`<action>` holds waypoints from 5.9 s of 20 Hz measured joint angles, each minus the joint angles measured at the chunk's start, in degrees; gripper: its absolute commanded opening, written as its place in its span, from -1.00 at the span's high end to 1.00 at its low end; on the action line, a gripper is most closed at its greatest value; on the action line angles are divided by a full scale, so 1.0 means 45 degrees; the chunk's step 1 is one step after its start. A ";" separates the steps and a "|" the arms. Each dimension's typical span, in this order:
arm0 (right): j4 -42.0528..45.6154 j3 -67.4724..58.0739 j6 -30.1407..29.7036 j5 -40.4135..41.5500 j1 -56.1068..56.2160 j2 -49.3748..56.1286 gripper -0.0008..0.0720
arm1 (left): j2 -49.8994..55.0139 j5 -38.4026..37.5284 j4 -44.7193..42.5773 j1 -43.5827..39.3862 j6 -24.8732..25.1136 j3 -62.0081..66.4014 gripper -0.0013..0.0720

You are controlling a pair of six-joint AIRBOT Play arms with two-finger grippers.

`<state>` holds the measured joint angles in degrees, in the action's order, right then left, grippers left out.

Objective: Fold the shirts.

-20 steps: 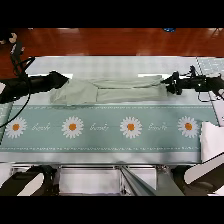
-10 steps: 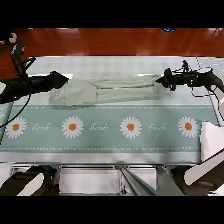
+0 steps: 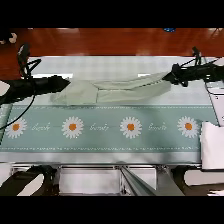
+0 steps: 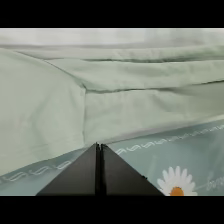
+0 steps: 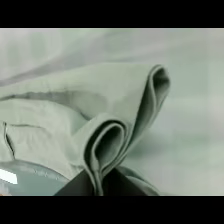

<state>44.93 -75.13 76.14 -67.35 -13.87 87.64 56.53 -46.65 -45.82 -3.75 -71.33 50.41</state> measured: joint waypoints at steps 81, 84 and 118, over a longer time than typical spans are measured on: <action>0.4250 0.7543 0.5552 0.2880 0.2545 -0.7325 -0.18 | -0.2637 -0.2764 -0.0146 0.3118 -0.0631 -0.2225 0.91; 0.1622 0.9141 0.4391 0.4391 0.3337 -0.6538 -0.18 | -0.2637 -0.2798 -0.0146 0.3118 -0.0631 -0.2225 0.91; 0.2856 -0.6479 0.4439 -0.1996 0.2997 -0.1598 0.90 | -0.2637 -0.2531 -0.0131 0.3118 -0.0631 -0.2229 0.91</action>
<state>57.78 -104.29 96.12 -76.34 -0.38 80.44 44.66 -58.04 -46.41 10.28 -74.17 40.38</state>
